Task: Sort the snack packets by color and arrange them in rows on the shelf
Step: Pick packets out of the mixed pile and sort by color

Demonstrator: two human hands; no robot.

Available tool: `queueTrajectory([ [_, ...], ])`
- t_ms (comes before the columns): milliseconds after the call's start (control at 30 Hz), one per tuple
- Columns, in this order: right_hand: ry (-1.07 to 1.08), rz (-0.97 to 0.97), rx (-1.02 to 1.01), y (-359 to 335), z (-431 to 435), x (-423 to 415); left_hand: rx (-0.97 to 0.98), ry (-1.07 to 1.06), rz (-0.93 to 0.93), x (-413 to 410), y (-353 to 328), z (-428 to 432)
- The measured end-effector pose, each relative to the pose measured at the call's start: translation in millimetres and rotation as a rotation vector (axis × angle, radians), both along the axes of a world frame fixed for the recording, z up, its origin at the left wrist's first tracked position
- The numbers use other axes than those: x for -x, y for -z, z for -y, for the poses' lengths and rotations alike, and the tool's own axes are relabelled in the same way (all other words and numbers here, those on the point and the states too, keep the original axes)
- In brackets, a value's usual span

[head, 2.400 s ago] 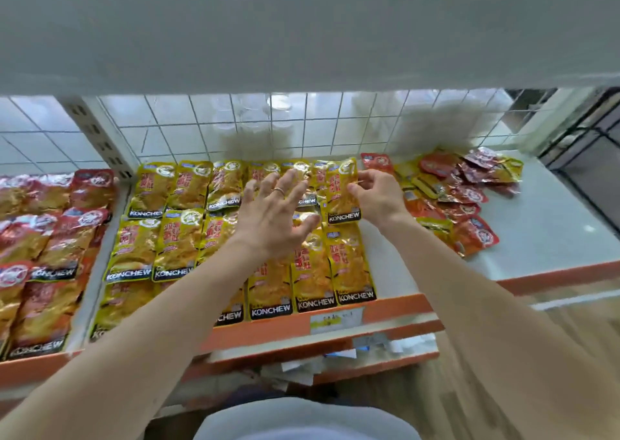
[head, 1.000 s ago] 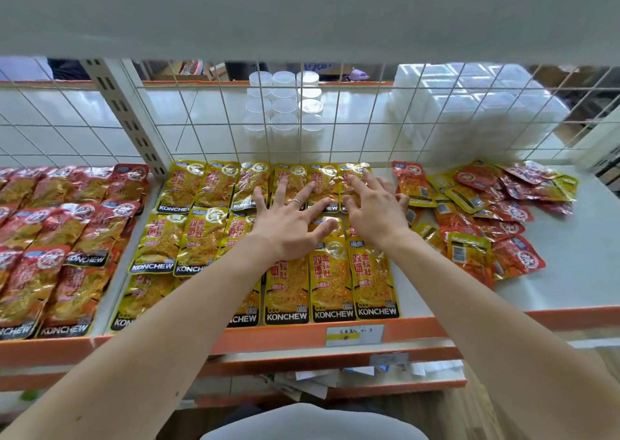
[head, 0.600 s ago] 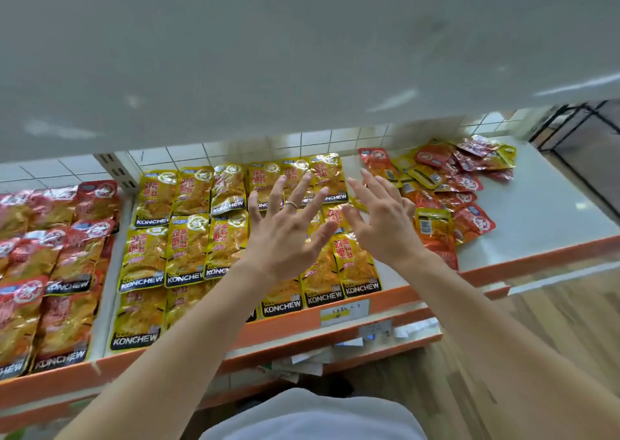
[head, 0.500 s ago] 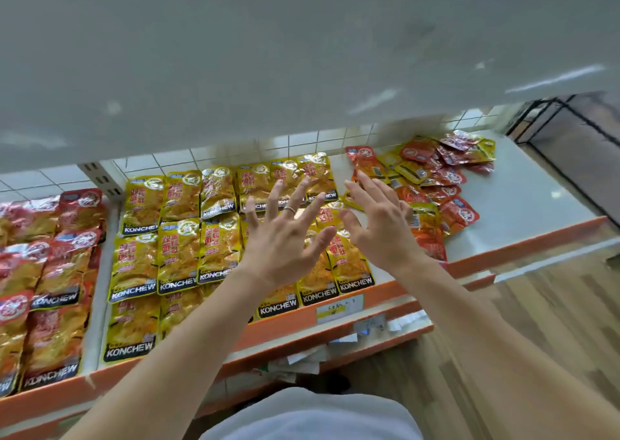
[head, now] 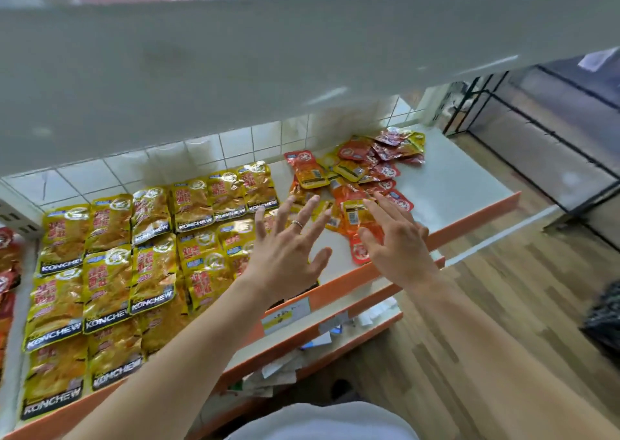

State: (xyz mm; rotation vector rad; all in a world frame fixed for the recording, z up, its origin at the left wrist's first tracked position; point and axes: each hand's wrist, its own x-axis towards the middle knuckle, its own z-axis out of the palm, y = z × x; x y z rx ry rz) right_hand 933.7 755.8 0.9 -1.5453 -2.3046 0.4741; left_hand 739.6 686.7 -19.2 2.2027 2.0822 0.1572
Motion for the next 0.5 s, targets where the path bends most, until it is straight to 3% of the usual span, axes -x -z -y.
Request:
queueTrajectory([
  [267, -0.005, 0.040, 0.048, -4.9, -57.6, -70.2, 0.068, 0.097, -0.183, -48.7, 7.8, -55.7],
  [500, -0.005, 0.056, 0.133, 9.7, -96.9, -98.9, 0.001, 0.245, -0.134, -71.0, 12.5, -83.3],
])
